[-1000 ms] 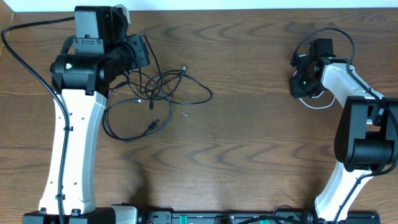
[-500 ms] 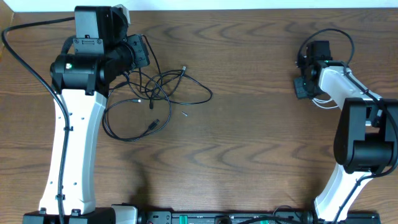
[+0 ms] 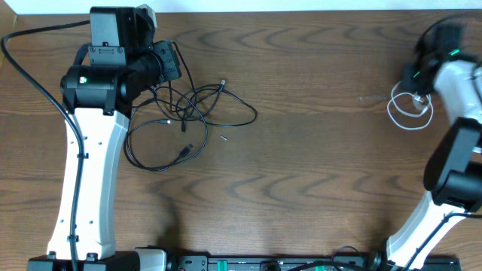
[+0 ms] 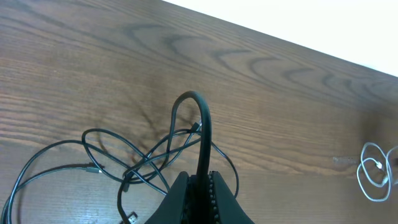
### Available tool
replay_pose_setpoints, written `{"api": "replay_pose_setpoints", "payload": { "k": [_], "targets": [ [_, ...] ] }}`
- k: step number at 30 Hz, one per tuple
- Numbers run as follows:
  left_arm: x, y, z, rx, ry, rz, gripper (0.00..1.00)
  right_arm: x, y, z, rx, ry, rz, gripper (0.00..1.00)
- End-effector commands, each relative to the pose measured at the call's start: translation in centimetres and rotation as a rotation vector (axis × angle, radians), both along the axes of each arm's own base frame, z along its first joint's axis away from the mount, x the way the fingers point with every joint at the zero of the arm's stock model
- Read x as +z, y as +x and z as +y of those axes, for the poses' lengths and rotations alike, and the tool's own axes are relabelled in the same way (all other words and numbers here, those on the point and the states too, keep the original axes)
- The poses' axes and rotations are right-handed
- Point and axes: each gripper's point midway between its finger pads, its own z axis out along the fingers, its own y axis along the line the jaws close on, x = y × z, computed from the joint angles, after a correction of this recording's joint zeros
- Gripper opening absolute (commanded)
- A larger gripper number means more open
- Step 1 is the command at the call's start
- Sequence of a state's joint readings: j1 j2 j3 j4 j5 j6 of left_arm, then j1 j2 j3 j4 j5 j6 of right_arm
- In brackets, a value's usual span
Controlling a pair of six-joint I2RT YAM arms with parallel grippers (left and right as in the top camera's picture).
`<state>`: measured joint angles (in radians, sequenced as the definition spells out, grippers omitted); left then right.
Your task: Untangle cables
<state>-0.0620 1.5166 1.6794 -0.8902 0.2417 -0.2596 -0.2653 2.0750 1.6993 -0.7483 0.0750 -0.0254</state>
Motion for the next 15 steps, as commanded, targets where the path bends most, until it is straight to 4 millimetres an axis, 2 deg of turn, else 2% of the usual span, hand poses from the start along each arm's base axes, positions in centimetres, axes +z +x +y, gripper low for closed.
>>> {"api": "replay_pose_setpoints", "payload": {
  "k": [1, 3, 9, 15],
  "targets": [
    [0.4, 0.1, -0.3, -0.004, -0.015, -0.010, 0.08, 5.9, 2.9, -3.1, -0.067, -0.032, -0.138, 0.01],
    [0.4, 0.1, -0.3, -0.004, -0.015, -0.010, 0.07, 8.3, 3.9, -4.8, -0.097, -0.074, -0.189, 0.01],
    [0.5, 0.1, -0.3, -0.004, -0.015, -0.011, 0.07, 13.3, 6.0, -9.7, -0.196, -0.214, -0.327, 0.01],
    [0.6, 0.2, -0.3, -0.004, -0.016, -0.017, 0.07, 21.1, 6.2, -13.5, -0.269, -0.326, -0.501, 0.01]
  ]
}}
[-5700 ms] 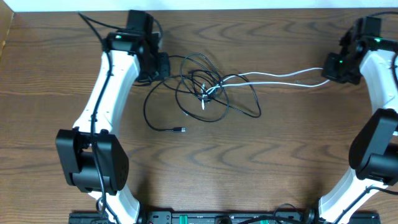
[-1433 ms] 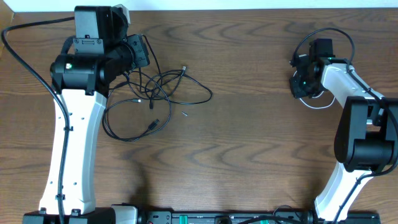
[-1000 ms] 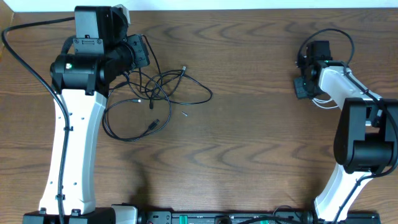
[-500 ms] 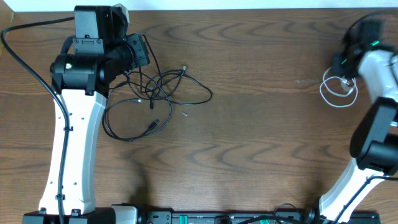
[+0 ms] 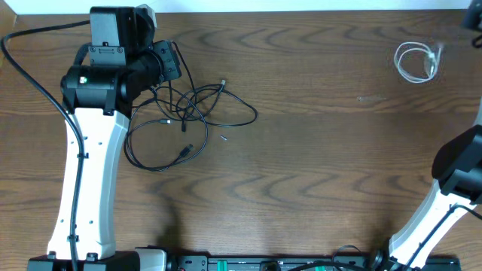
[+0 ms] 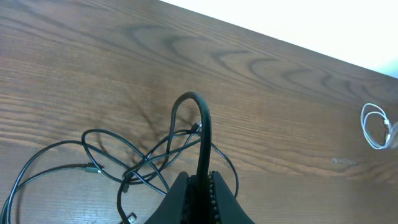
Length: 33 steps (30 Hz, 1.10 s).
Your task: Untangle cables
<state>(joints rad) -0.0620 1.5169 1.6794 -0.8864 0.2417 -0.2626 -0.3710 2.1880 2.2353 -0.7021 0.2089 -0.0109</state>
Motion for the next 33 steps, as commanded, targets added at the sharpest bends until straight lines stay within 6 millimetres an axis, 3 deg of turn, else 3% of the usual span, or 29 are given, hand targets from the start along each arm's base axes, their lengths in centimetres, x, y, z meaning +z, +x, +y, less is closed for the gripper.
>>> {"api": "replay_pose_setpoints", "payload": {
  "k": [1, 3, 5, 7, 10, 13, 15, 19, 25, 33],
  "targets": [
    [0.5, 0.1, -0.3, -0.006, -0.014, -0.014, 0.07, 5.8, -0.9, -3.2, -0.082, -0.093, -0.108, 0.01],
    [0.5, 0.1, -0.3, -0.006, -0.013, -0.015, 0.08, 6.7, -1.1, -3.9, -0.094, -0.104, -0.135, 0.01],
    [0.5, 0.2, -0.3, -0.006, -0.013, -0.016, 0.07, 6.4, -0.9, -3.9, -0.074, -0.087, -0.136, 0.01],
    [0.6, 0.2, -0.3, -0.006, -0.014, -0.018, 0.08, 4.7, -0.3, -2.9, -0.005, -0.046, -0.099, 0.01],
    [0.6, 0.3, -0.3, -0.006, -0.014, -0.021, 0.08, 0.5, 0.5, 0.0, 0.147, 0.040, 0.010, 0.04],
    [0.6, 0.3, -0.3, -0.006, -0.014, -0.020, 0.07, -4.1, 0.7, 3.3, 0.296, 0.105, 0.149, 0.29],
    [0.6, 0.3, -0.3, -0.006, -0.014, -0.019, 0.08, -6.9, 0.5, 5.1, 0.369, 0.121, 0.238, 0.52],
    [0.4, 0.3, -0.3, -0.006, -0.013, -0.016, 0.08, -12.4, -0.2, 8.5, 0.504, 0.129, 0.427, 0.70],
    [0.2, 0.4, -0.3, -0.006, -0.013, -0.010, 0.08, -18.6, -1.3, 10.9, 0.613, 0.137, 0.613, 0.75],
    [-0.2, 0.6, -0.3, -0.006, -0.012, 0.001, 0.07, -23.6, -2.2, 10.8, 0.645, 0.140, 0.726, 0.76]
  ]
}}
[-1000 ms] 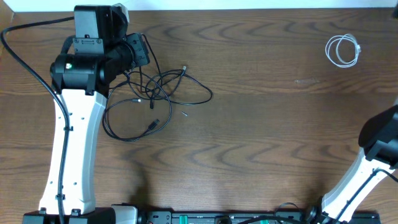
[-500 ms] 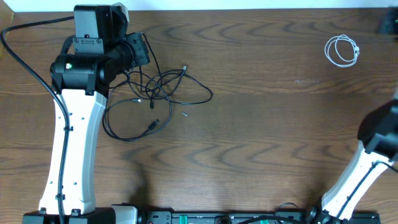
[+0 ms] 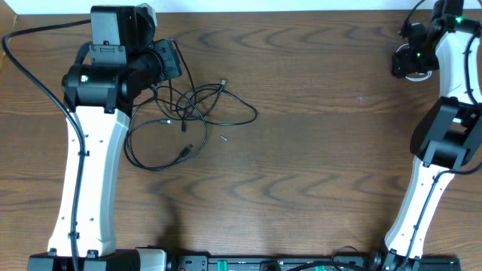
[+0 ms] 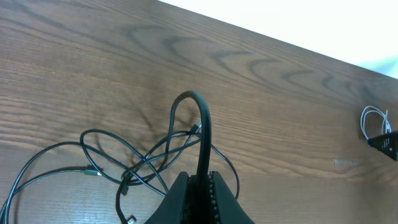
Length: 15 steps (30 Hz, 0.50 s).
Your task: Untangle cables
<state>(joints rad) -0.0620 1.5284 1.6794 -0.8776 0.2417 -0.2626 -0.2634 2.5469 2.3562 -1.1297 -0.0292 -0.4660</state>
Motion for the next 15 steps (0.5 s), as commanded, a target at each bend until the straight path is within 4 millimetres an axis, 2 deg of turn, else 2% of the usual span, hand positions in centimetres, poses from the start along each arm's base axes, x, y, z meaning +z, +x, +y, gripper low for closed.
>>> {"api": "replay_pose_setpoints", "payload": {
  "k": [1, 8, 12, 15],
  "targets": [
    [0.0, 0.3, -0.3, -0.006, -0.012, 0.000, 0.07, -2.1, -0.3, -0.8, 0.034, -0.030, 0.040, 0.75],
    [-0.3, 0.5, -0.3, -0.006, -0.012, 0.009, 0.07, -3.8, 0.3, -1.2, 0.030, -0.048, 0.035, 0.70],
    [-0.3, 0.5, -0.3, -0.006, -0.012, 0.009, 0.07, -4.3, 0.4, -1.3, 0.029, -0.048, 0.035, 0.57],
    [-0.3, 0.5, -0.3, -0.006, -0.012, 0.009, 0.07, -4.7, 0.4, -1.8, -0.032, -0.050, 0.030, 0.43]
  ]
}}
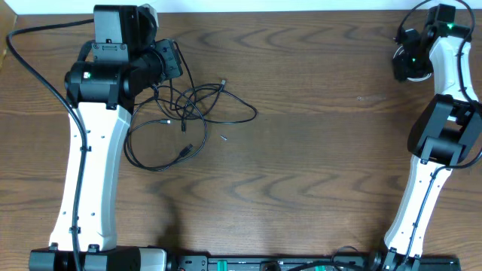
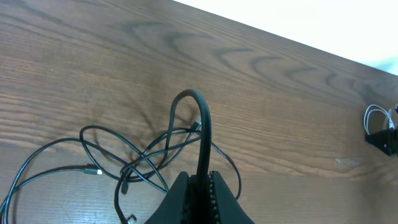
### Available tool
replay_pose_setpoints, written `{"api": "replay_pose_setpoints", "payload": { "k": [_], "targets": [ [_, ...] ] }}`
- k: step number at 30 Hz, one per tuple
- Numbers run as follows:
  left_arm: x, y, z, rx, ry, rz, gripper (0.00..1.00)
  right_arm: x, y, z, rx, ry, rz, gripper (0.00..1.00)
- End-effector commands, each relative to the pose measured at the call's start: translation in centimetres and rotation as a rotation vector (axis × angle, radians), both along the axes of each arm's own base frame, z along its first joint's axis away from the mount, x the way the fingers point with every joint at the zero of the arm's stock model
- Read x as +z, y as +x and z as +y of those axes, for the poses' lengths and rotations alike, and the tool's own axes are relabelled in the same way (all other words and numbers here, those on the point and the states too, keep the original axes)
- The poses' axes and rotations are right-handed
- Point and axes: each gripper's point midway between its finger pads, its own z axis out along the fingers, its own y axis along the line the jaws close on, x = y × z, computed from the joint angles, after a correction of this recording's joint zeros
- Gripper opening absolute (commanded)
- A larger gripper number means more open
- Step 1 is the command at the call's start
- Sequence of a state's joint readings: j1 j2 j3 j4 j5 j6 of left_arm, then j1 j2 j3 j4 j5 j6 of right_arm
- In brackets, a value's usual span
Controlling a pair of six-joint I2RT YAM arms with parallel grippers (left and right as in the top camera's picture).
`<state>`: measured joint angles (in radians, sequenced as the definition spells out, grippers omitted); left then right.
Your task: Untangle cables
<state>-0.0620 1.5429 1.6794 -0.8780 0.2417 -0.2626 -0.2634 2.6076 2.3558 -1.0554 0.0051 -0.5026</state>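
Note:
A tangle of black cables [image 1: 192, 113] lies on the wooden table at the left, its loops crossing one another [image 2: 140, 155]. My left gripper [image 1: 172, 62] is shut on one black strand, which arches up from the jaws in a tall loop [image 2: 200, 183]. The coiled white cable [image 2: 373, 117] lies at the far right corner, apart from the black ones. My right gripper [image 1: 407, 66] sits over it and covers it in the overhead view. In the left wrist view only its dark tip [image 2: 387, 140] shows beside the coil, so its jaws cannot be read.
A tiny loose piece [image 1: 224, 137] lies just right of the black tangle. The table's far edge [image 1: 301, 11] runs close behind both grippers. The right arm's white links [image 1: 437, 150] stand along the right side.
Hardly anything differs. My right gripper stays over the white coil at the far right corner, shifted only slightly. My left gripper keeps its hold on the black strand.
The white coil first lay lower at the right with my right gripper at it. Then it lay nearer the far right corner, the right gripper out of view. Later the right gripper was over the coil and remains there. My left gripper held the black loop throughout.

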Motion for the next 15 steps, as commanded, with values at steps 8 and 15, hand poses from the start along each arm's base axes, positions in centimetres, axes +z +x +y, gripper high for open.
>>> {"api": "replay_pose_setpoints", "payload": {
  "k": [8, 15],
  "targets": [
    [0.2, 0.2, -0.3, -0.006, -0.013, -0.006, 0.07, -1.3, -1.0, -6.7, -0.386, -0.058, -0.040, 0.01],
    [0.2, 0.2, -0.3, -0.006, -0.013, -0.006, 0.08, -0.7, -1.1, -11.7, -0.555, -0.018, -0.140, 0.01]
  ]
}}
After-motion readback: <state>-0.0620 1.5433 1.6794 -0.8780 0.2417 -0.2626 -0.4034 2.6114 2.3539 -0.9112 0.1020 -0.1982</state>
